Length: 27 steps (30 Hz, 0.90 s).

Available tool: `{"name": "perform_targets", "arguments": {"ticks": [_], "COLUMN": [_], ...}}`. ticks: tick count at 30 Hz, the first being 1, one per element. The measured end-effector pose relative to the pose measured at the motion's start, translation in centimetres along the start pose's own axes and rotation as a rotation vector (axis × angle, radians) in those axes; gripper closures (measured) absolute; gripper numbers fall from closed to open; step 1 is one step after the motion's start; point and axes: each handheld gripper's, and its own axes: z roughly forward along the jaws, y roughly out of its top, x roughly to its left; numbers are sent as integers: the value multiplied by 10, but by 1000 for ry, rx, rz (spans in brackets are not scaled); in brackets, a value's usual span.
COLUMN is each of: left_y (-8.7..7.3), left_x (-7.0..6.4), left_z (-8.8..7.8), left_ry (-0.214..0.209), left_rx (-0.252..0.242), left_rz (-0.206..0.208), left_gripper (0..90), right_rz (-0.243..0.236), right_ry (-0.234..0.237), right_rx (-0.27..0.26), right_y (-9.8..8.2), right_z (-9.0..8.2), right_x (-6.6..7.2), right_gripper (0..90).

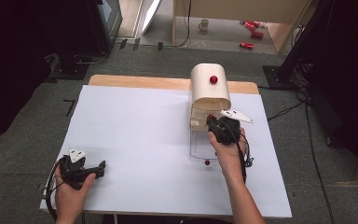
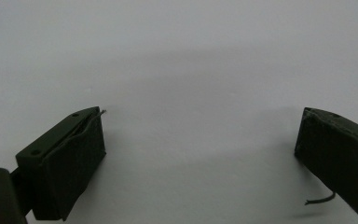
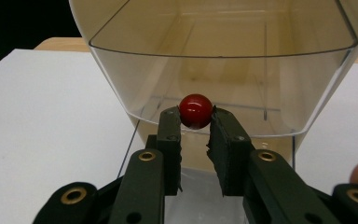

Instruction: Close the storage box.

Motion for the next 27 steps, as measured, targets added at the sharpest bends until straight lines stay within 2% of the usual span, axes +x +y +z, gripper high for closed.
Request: {"name": "perform_targets", "arguments": {"ticks": [3,4,9,11,13,15,21,27], "left_y": [0,0,0,0,0,0,0,0], "left_x": [0,0,0,0,0,0,0,0], "left_z": [0,0,0,0,0,0,0,0], "left_ry": [0,0,0,0,0,0,0,-1], "left_rx": [0,0,0,0,-1,-1,1,0], "left_rz": [0,0,0,0,-1,-2,0,0], "left_gripper": [15,15,14,14,14,14,15,14], "right_rz": [1,4,8,1,-3,-8,-10,-33], "right_ry": [-3,-1,34,38,29,27,-12,6], "right_rx": [2,4,14,22,49,66,50,61], "right_y": [-1,-1,-4,-6,-7,-10,-22,-42], "right_z": [-1,-1,-6,-9,-12,-17,-35,-48], "right_x": [0,0,0,0,0,0,-1,4], "right_gripper": [746,717,487,342,113,5,0,0]}}
